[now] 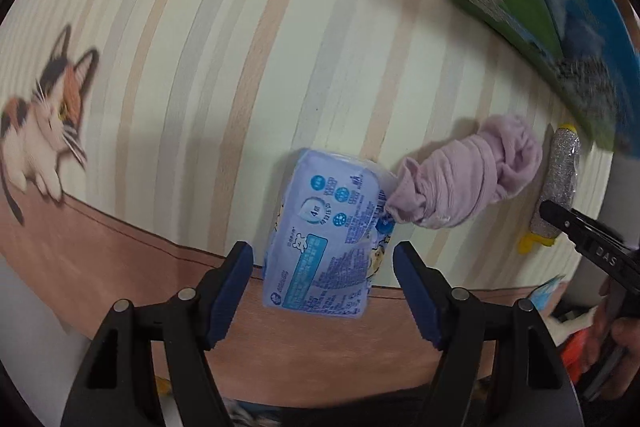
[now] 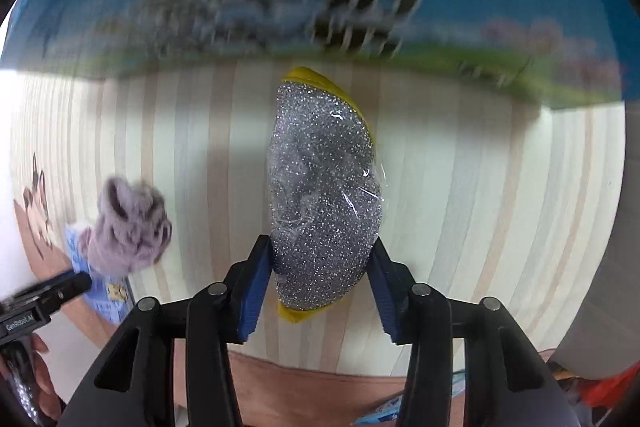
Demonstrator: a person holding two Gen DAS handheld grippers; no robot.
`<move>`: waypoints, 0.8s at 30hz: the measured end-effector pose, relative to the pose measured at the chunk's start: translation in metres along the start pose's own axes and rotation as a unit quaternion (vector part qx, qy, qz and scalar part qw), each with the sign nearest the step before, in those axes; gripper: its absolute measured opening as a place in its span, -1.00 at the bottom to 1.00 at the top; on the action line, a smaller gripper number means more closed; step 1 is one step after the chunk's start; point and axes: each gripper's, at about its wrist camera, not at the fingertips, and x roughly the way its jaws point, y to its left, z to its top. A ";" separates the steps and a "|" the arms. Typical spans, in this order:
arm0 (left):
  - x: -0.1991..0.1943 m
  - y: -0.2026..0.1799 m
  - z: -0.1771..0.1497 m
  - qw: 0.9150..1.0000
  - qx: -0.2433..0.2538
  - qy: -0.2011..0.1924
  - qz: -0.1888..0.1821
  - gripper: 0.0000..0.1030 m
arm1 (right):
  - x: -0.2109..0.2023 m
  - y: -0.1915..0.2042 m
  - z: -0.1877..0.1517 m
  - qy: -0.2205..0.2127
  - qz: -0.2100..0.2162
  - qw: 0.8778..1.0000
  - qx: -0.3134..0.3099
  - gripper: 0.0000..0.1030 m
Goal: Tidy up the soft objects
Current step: 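Grasp the blue wipes pack with the left tool while the right tool grasps the silver scrubber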
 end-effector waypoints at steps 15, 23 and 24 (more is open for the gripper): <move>0.047 -0.088 -0.009 0.994 0.074 0.002 0.086 0.00 | 0.002 -0.022 -0.040 0.036 0.033 0.999 0.005 0.07; 0.053 -0.084 -0.059 0.998 0.029 0.013 0.050 -0.19 | 0.013 -0.010 -0.055 0.027 0.020 0.999 -0.004 -0.15; 0.048 -0.086 -0.068 0.999 0.029 0.008 0.045 -0.19 | 0.010 -0.010 -0.061 0.025 0.024 0.999 -0.007 -0.16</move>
